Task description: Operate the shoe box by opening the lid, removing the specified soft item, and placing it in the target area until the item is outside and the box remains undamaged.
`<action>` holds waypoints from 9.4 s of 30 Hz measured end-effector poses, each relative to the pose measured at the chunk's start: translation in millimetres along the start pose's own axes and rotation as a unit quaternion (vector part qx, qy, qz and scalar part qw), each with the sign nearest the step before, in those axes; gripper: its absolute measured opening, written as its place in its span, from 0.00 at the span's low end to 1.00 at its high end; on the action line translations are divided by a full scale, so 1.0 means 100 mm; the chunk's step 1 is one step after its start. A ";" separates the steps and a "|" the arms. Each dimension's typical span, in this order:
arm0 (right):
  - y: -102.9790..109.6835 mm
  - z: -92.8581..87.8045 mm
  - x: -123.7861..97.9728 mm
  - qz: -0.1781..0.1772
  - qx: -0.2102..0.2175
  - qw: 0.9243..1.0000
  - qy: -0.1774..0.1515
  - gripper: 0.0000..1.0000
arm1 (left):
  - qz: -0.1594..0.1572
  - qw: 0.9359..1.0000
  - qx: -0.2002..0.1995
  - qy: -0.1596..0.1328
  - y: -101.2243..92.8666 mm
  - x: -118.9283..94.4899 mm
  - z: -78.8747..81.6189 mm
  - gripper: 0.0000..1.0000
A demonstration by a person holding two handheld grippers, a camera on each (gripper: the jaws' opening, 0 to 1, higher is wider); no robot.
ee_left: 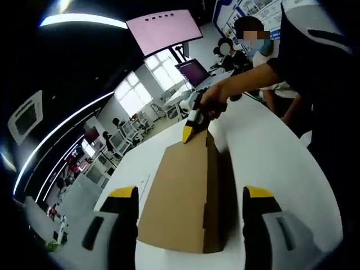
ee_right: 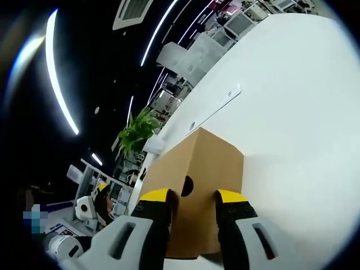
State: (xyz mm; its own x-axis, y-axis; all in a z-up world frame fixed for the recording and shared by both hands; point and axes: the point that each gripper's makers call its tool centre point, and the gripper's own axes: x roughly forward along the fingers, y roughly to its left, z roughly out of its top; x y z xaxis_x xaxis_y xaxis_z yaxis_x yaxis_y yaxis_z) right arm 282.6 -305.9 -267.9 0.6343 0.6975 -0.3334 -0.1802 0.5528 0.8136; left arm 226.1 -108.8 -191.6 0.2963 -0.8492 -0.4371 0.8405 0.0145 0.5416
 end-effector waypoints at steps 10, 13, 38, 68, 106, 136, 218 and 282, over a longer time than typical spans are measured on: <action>0.04 -0.04 0.03 0.002 0.001 1.000 -0.001 0.31 | -0.012 1.000 0.005 0.023 -0.14 0.17 -0.17 0.78; 0.04 -0.05 0.02 0.003 0.001 1.000 -0.002 0.31 | -0.005 0.998 0.034 0.045 -0.16 0.22 -0.26 0.76; -0.11 0.15 -0.05 0.016 0.009 1.000 -0.012 0.31 | 0.025 0.987 0.129 0.090 -0.23 0.44 -0.47 0.60; -0.16 0.14 -0.04 0.021 0.013 1.000 -0.016 0.30 | 0.040 0.971 0.206 0.110 -0.24 0.46 -0.59 0.41; -0.13 0.10 -0.04 0.023 0.018 0.999 -0.019 0.30 | 0.048 0.960 0.261 0.092 -0.27 0.46 -0.53 0.29; 0.01 0.30 -0.21 -0.032 -0.089 0.993 -0.066 0.34 | 0.050 0.961 0.257 0.090 -0.28 0.46 -0.53 0.28; 0.71 -0.64 0.18 -0.270 -0.850 0.451 0.017 0.62 | 0.077 0.976 0.193 0.070 -0.24 0.48 -0.51 0.25; 0.53 -0.74 0.30 -0.286 -0.865 0.408 0.061 0.30 | 0.086 0.977 0.185 0.062 -0.25 0.47 -0.51 0.25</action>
State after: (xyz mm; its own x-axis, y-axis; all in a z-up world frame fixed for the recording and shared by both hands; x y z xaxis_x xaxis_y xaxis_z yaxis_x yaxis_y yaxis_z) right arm 236.4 -222.1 -269.7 0.9215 0.1885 -0.3396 -0.3563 0.0619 -0.9323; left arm 241.8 -122.7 -262.3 0.4905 -0.7799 -0.3888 0.5594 -0.0603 0.8267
